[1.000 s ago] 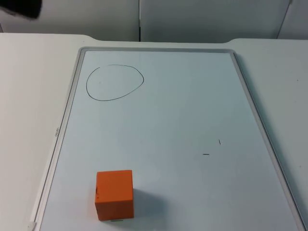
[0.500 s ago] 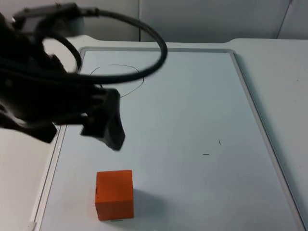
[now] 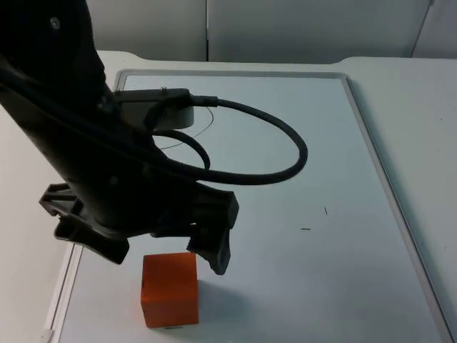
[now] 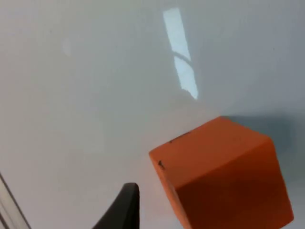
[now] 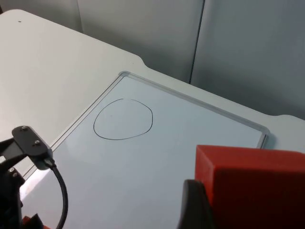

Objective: Pick up one cube with the left hand and another cube with the right hand. First place the cube in the right hand at the target position, then stack the cube in the left hand on top.

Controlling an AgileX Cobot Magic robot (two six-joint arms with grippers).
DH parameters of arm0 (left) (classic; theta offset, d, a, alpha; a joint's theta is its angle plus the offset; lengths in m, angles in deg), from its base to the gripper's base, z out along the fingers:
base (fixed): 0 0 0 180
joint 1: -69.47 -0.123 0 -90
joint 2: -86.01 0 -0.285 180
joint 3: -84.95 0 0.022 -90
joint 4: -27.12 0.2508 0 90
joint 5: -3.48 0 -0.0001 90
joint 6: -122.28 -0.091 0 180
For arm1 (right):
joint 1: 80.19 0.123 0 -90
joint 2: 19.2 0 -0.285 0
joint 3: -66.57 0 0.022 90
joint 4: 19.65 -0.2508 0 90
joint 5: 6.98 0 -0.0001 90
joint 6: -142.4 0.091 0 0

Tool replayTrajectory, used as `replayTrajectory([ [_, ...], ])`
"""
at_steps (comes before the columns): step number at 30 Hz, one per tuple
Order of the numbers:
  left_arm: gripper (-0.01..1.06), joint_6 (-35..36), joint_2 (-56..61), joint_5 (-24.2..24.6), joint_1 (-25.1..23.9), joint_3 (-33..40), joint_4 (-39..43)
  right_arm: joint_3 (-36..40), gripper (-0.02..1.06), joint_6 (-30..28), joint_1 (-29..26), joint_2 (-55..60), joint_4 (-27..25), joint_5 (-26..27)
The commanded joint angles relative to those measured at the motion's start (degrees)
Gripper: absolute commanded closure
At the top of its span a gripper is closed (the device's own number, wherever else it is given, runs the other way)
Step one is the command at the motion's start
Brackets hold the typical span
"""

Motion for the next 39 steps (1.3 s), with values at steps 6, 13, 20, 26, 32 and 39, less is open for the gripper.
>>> replayTrajectory([
  [6, 0.0, 2.2, -3.6, -2.5, 0.5, -0.3, 0.7, -0.2, 1.05, -0.4, 0.1, -0.4, -0.2, 0.9],
  [13, 0.0, 2.2, -5.7, -4.1, 0.5, -0.3, 0.8, -0.2, 1.05, -0.4, 0.1, -0.4, -0.2, 0.8],
  [20, 0.0, 2.3, -6.0, -5.2, 0.5, -0.3, 1.0, -0.2, 1.05, -0.5, 0.1, -0.4, -0.2, 0.7],
  [26, 0.0, 2.3, -8.4, -5.2, 0.5, -0.3, 0.6, -0.2, 1.05, -0.5, 0.1, -0.4, -0.1, 0.7],
  [32, 0.08, 2.3, -8.6, -5.2, 0.5, -0.3, 0.6, -0.2, 1.05, -0.5, 0.1, -0.4, -0.1, 0.7],
  [39, 0.48, 2.7, -8.6, -5.4, 0.5, -0.3, 0.5, -0.2, 1.05, -0.5, 0.1, -0.4, -0.1, 0.7],
])
